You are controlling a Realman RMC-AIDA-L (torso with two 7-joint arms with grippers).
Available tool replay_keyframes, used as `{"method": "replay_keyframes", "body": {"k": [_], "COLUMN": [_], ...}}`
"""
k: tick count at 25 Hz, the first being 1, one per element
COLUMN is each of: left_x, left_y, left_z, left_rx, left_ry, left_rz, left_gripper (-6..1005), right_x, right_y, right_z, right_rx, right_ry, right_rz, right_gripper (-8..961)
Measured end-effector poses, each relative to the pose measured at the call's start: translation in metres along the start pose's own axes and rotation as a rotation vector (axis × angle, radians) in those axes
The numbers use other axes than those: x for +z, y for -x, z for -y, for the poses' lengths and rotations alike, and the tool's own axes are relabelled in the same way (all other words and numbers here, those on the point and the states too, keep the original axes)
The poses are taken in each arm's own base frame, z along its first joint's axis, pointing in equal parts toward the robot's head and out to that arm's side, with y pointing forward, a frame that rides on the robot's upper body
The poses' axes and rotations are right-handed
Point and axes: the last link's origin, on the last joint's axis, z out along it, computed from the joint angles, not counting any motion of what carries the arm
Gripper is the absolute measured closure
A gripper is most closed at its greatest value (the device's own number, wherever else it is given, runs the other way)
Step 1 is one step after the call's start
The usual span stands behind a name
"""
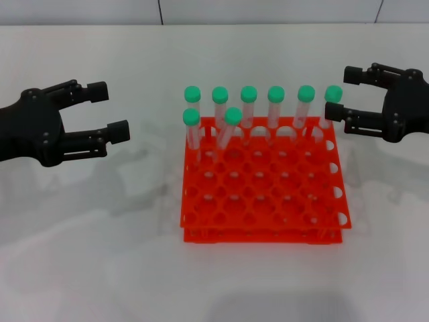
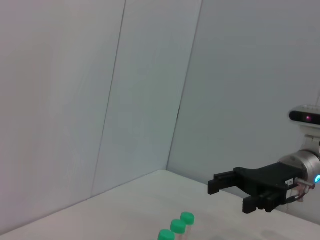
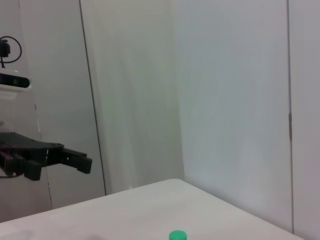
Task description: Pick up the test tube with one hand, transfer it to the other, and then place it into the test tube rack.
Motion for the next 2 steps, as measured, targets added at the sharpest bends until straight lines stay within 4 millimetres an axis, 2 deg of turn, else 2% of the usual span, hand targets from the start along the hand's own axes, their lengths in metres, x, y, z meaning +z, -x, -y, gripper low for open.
{"method": "replay_keyframes", "body": {"k": [2], "left_x": [0.0001], "left_y": [0.0000], "left_z": [-0.0001], "left_rx": [-0.002], "left_ry": [0.001], "left_rz": [-0.002], "left_gripper": [109], "right_x": [0.0004], "right_y": [-0.0004], "right_z": [-0.0005], "right_rx": [0.001], "right_ry": [0.001], "right_rz": [0.000], "right_gripper": [224]}}
